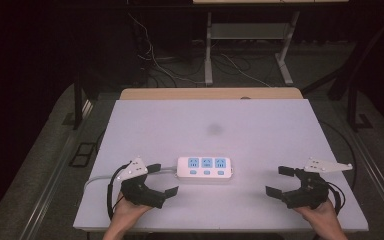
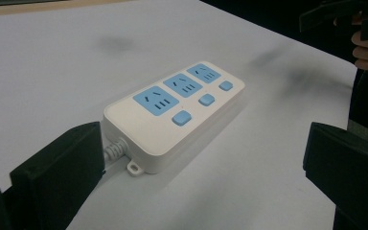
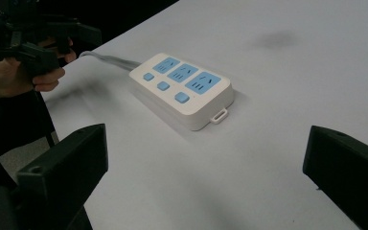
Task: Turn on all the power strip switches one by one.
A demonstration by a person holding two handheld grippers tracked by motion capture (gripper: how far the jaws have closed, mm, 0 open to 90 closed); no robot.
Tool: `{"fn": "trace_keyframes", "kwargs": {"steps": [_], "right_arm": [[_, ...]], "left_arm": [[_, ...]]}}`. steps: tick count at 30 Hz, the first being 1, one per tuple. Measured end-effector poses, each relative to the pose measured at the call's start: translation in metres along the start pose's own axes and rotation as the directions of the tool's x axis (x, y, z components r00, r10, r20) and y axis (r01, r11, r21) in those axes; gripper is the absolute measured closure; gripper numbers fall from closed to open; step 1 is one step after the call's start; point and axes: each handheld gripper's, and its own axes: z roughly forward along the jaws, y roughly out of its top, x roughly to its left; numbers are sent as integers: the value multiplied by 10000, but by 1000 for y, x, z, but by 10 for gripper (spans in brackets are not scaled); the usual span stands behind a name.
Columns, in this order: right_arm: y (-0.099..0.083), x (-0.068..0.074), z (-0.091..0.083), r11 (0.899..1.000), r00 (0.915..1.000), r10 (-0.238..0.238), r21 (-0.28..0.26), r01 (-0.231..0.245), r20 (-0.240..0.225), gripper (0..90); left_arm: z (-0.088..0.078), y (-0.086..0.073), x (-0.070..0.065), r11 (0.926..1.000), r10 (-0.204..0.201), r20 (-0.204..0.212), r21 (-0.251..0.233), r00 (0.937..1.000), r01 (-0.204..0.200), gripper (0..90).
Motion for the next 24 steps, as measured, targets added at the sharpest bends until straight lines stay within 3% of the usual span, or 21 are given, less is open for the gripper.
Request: {"fn": "trace_keyframes", "kwargs": {"steps": [10,24], "right_arm": [[-2,-2,-3,9999,9999,-65,126,64,88,17],[-3,-2,-5,9999,9999,-131,82,130,107,17]], "left_arm": [[-2,0,-1,10000,44,-96,4,9999,-44,0],[0,3,-5,9990,158,-99,417,9998,-154,0]]}}
